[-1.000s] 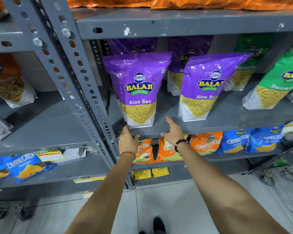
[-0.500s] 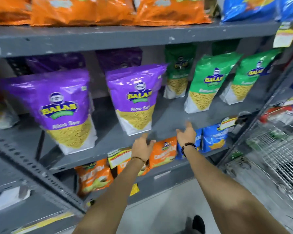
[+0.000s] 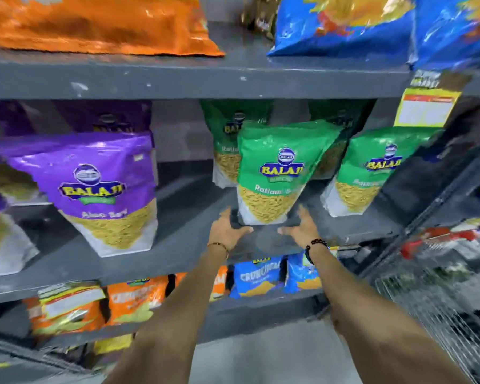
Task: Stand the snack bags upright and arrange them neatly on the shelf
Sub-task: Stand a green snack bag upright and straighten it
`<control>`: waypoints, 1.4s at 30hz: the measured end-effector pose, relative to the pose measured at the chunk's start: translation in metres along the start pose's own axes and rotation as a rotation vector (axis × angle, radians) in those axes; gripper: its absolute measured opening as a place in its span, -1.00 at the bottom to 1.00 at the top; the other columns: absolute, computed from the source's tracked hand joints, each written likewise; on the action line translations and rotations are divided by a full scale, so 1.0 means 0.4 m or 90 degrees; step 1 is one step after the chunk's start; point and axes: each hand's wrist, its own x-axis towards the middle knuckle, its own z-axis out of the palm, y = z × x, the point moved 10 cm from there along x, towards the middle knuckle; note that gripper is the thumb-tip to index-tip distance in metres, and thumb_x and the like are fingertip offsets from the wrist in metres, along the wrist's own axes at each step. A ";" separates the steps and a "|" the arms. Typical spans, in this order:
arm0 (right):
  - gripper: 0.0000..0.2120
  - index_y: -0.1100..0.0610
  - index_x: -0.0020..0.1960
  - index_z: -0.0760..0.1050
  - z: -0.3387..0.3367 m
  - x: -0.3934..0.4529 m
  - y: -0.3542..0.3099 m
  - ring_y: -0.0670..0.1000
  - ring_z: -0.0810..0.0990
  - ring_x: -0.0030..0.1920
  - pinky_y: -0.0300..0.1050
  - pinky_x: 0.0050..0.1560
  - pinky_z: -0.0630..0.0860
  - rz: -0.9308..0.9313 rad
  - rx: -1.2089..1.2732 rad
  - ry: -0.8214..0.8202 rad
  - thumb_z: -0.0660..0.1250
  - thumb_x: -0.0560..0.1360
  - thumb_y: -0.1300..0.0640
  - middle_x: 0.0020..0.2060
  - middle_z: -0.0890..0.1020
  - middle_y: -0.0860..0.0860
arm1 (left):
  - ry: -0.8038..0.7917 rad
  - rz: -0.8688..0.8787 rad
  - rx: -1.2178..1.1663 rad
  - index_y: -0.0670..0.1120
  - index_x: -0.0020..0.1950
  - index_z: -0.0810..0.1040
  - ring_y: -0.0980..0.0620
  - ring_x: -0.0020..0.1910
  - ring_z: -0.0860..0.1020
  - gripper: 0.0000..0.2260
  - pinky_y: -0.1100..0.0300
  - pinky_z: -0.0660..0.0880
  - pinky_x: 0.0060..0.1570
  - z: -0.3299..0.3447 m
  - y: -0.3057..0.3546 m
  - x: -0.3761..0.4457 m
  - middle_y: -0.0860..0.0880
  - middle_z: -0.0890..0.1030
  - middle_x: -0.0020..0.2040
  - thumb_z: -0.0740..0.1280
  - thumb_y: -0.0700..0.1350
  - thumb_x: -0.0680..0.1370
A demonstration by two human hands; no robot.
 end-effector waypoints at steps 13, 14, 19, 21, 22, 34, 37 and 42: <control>-0.38 0.23 0.26 0.42 0.025 0.087 -0.048 0.16 0.44 0.33 0.18 0.38 0.33 -0.058 -0.059 -0.121 0.53 0.25 0.32 0.27 0.54 0.16 | 0.050 -0.036 0.021 -0.18 0.24 0.43 -0.24 0.18 0.48 -0.51 -0.08 0.45 0.22 0.030 -0.003 0.030 -0.20 0.57 0.18 0.47 -0.08 0.38; -0.38 0.23 0.27 0.42 0.035 0.088 -0.051 0.15 0.43 0.35 0.18 0.39 0.32 -0.060 -0.060 -0.132 0.53 0.25 0.31 0.29 0.53 0.16 | 0.059 -0.042 0.019 -0.18 0.21 0.44 -0.23 0.15 0.49 -0.54 -0.07 0.47 0.18 0.021 -0.007 0.026 -0.21 0.58 0.16 0.48 -0.09 0.38; -0.37 0.20 0.30 0.41 0.081 0.068 -0.069 0.11 0.41 0.36 0.13 0.39 0.33 -0.073 -0.077 -0.165 0.53 0.27 0.27 0.31 0.51 0.13 | 0.095 -0.070 0.025 -0.21 0.16 0.47 -0.21 0.10 0.51 -0.58 -0.05 0.49 0.12 -0.026 -0.031 -0.001 -0.20 0.60 0.12 0.48 -0.10 0.38; -0.39 0.21 0.29 0.41 0.089 0.060 -0.074 0.12 0.44 0.34 0.13 0.37 0.36 -0.084 -0.086 -0.170 0.53 0.28 0.27 0.29 0.53 0.13 | 0.099 -0.075 0.037 -0.21 0.15 0.47 -0.21 0.09 0.51 -0.59 -0.05 0.48 0.12 -0.035 -0.032 -0.012 -0.21 0.59 0.12 0.48 -0.09 0.38; -0.39 0.21 0.28 0.42 0.092 0.057 -0.075 0.12 0.45 0.33 0.13 0.36 0.37 -0.088 -0.090 -0.171 0.53 0.28 0.27 0.28 0.53 0.13 | 0.099 -0.078 0.042 -0.22 0.14 0.47 -0.22 0.09 0.51 -0.59 -0.06 0.48 0.12 -0.039 -0.033 -0.018 -0.21 0.59 0.12 0.47 -0.09 0.39; -0.47 0.23 0.24 0.45 0.079 0.007 -0.057 0.14 0.51 0.25 0.10 0.31 0.43 -0.099 -0.092 -0.179 0.51 0.30 0.27 0.23 0.57 0.15 | 0.089 -0.095 0.036 -0.21 0.24 0.45 -0.20 0.18 0.51 -0.55 -0.08 0.45 0.26 -0.035 -0.027 -0.076 -0.20 0.57 0.22 0.46 -0.11 0.41; -0.43 0.22 0.26 0.43 0.079 0.000 -0.057 0.14 0.49 0.28 0.11 0.32 0.42 -0.097 -0.100 -0.187 0.52 0.30 0.25 0.25 0.56 0.15 | 0.075 -0.092 0.033 -0.19 0.26 0.44 -0.18 0.20 0.50 -0.53 -0.07 0.44 0.27 -0.033 -0.026 -0.082 -0.18 0.56 0.24 0.46 -0.10 0.41; -0.38 0.21 0.30 0.40 0.078 -0.005 -0.056 0.13 0.46 0.32 0.15 0.36 0.37 -0.091 -0.101 -0.197 0.52 0.29 0.25 0.29 0.53 0.13 | 0.066 -0.075 -0.002 -0.19 0.24 0.47 -0.15 0.16 0.53 -0.58 0.00 0.45 0.21 -0.041 -0.022 -0.088 -0.17 0.59 0.22 0.45 -0.14 0.42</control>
